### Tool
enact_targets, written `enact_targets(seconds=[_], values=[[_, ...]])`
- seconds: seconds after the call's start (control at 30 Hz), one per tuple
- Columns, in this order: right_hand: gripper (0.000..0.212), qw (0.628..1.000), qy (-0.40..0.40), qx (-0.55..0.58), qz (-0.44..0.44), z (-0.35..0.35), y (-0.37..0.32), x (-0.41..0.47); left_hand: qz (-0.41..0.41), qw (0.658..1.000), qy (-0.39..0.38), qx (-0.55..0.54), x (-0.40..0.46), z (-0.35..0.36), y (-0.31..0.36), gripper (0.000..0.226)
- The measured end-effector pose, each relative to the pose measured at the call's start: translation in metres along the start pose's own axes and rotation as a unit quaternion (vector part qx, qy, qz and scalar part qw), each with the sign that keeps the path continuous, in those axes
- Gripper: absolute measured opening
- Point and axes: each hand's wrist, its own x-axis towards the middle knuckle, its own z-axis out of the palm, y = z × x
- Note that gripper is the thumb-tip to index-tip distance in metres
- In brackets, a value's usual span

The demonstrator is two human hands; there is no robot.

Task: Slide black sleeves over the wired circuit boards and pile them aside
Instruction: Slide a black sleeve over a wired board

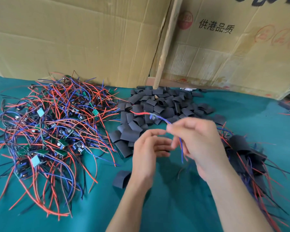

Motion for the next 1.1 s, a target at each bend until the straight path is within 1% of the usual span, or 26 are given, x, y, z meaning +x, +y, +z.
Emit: enact_targets(seconds=[0.03, 0.1, 0.17, 0.2, 0.23, 0.27, 0.3, 0.33, 0.37, 0.4, 0.43, 0.47, 0.5, 0.53, 0.63, 0.7, 0.77, 0.8, 0.87, 0.93, 0.97, 1.0, 1.03, 1.1], values=[[0.019, 0.999, 0.006, -0.045, 0.000, -0.005, 0.012, -0.005, -0.016, 1.000, -0.009, -0.021, 0.001, -0.003, 0.002, 0.026], [0.019, 0.990, 0.005, -0.137, -0.008, -0.009, 0.034, -0.014, -0.018, 1.000, 0.003, -0.020, 0.002, -0.003, 0.003, 0.030], [0.017, 0.977, -0.035, -0.208, -0.023, -0.009, 0.045, -0.021, 0.027, 0.998, 0.015, 0.050, 0.000, 0.001, -0.002, 0.026], [0.021, 0.971, -0.065, -0.226, -0.033, -0.009, 0.045, -0.023, 0.055, 0.994, 0.019, 0.092, -0.003, 0.003, -0.003, 0.023], [0.030, 0.965, -0.078, -0.246, -0.044, -0.010, 0.045, -0.022, 0.074, 0.990, 0.021, 0.118, -0.004, 0.004, -0.005, 0.020], [0.037, 0.957, -0.065, -0.273, -0.068, -0.015, 0.045, -0.017, 0.084, 0.988, 0.026, 0.125, -0.004, 0.004, -0.006, 0.017], [0.040, 0.944, -0.034, -0.315, -0.092, -0.021, 0.044, -0.009, 0.085, 0.990, 0.029, 0.113, -0.005, 0.004, -0.005, 0.015], [0.035, 0.924, 0.008, -0.365, -0.113, -0.028, 0.042, 0.001, 0.080, 0.991, 0.034, 0.099, -0.005, 0.005, -0.005, 0.014], [0.021, 0.898, 0.032, -0.424, -0.111, -0.035, 0.040, 0.010, 0.077, 0.992, 0.040, 0.088, -0.006, 0.006, -0.004, 0.015], [0.012, 0.866, 0.032, -0.492, -0.082, -0.040, 0.040, 0.020, 0.077, 0.992, 0.044, 0.086, -0.006, 0.006, -0.004, 0.016], [0.023, 0.827, 0.015, -0.560, -0.040, -0.044, 0.042, 0.028, 0.078, 0.992, 0.044, 0.086, -0.006, 0.006, -0.006, 0.017], [0.031, 0.797, -0.010, -0.604, -0.006, -0.047, 0.045, 0.034, 0.076, 0.992, 0.044, 0.085, -0.007, 0.007, -0.007, 0.018], [0.035, 0.782, -0.021, -0.623, 0.014, -0.049, 0.048, 0.038, 0.076, 0.992, 0.044, 0.085, -0.006, 0.008, -0.008, 0.018], [0.036, 0.776, -0.020, -0.630, 0.020, -0.049, 0.051, 0.041, 0.075, 0.992, 0.043, 0.087, -0.006, 0.008, -0.008, 0.018], [0.034, 0.786, 0.009, -0.618, 0.012, -0.046, 0.054, 0.048, 0.070, 0.991, 0.056, 0.095, -0.005, 0.009, -0.009, 0.022], [0.027, 0.797, 0.036, -0.602, 0.015, -0.044, 0.052, 0.052, 0.076, 0.990, 0.062, 0.102, -0.005, 0.009, -0.009, 0.030], [0.022, 0.813, 0.064, -0.579, 0.013, -0.043, 0.054, 0.053, 0.081, 0.988, 0.061, 0.113, -0.006, 0.008, -0.008, 0.038], [0.019, 0.827, 0.082, -0.557, 0.006, -0.043, 0.054, 0.053, 0.083, 0.987, 0.058, 0.123, -0.007, 0.008, -0.007, 0.040], [0.015, 0.879, 0.112, -0.463, -0.028, -0.039, 0.052, 0.048, 0.086, 0.987, 0.053, 0.126, -0.007, 0.008, -0.007, 0.035], [0.015, 0.943, 0.108, -0.310, -0.058, -0.026, 0.046, 0.037, 0.088, 0.988, 0.052, 0.112, -0.006, 0.007, -0.007, 0.021], [0.016, 0.966, 0.094, -0.234, -0.054, -0.017, 0.044, 0.031, 0.093, 0.988, 0.053, 0.107, -0.006, 0.007, -0.007, 0.011], [0.017, 0.982, 0.075, -0.166, -0.041, -0.010, 0.044, 0.025, 0.098, 0.988, 0.053, 0.102, -0.006, 0.007, -0.008, 0.003], [0.018, 0.993, 0.054, -0.106, -0.023, -0.003, 0.046, 0.022, 0.104, 0.987, 0.061, 0.103, -0.006, 0.007, -0.008, 0.006], [0.020, 1.000, 0.014, 0.000, 0.005, 0.004, 0.051, 0.016, 0.119, 0.984, 0.076, 0.110, -0.005, 0.005, -0.009, 0.015]])
